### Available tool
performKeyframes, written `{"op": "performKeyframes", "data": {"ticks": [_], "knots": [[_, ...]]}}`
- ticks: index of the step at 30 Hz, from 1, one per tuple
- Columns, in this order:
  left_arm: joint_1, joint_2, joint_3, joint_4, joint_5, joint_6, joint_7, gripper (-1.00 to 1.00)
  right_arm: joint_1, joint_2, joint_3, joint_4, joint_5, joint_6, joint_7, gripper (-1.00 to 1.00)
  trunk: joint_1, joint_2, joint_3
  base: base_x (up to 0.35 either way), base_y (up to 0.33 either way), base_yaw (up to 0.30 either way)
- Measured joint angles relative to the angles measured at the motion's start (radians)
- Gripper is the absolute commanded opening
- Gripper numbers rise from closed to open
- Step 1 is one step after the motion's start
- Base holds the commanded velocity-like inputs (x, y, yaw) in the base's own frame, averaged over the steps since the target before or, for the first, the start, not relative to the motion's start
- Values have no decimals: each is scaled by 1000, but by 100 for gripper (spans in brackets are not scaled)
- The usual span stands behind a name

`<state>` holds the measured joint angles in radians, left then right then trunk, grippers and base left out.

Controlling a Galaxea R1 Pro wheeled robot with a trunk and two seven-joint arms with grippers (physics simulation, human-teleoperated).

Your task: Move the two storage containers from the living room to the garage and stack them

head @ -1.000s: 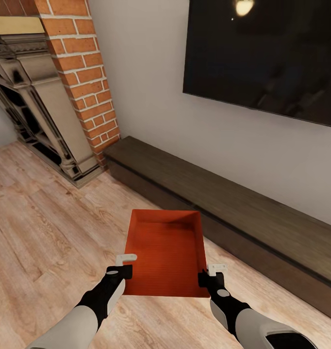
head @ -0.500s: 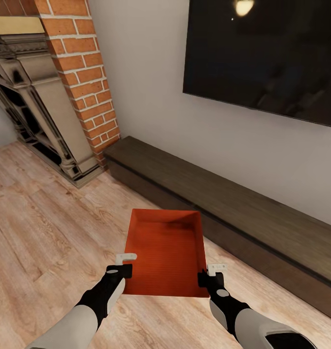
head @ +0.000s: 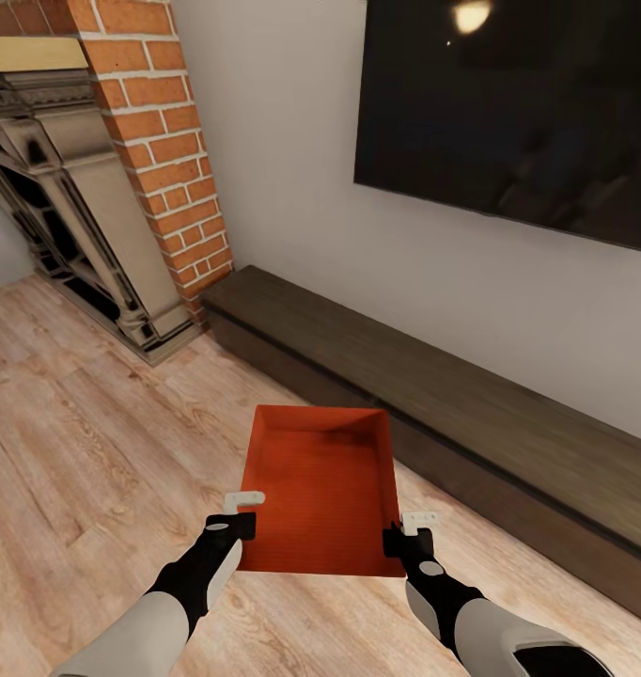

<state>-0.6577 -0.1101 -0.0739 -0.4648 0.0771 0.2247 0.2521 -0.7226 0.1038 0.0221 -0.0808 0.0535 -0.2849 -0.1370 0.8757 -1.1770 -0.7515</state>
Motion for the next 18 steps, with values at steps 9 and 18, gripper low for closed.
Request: {"op": "performKeyframes", "data": {"ticks": [9, 18], "knots": [[0, 0, 0, -1, 0, 1, 0, -100, 0, 0, 0, 0, 0, 0, 0, -100, -35, 63, 28, 0, 0, 0], [0, 0, 0, -2, -1, 2, 0, -100, 0, 0, -1, 0, 0, 0, 0, -100, -69, 126, 56, 0, 0, 0]]}}
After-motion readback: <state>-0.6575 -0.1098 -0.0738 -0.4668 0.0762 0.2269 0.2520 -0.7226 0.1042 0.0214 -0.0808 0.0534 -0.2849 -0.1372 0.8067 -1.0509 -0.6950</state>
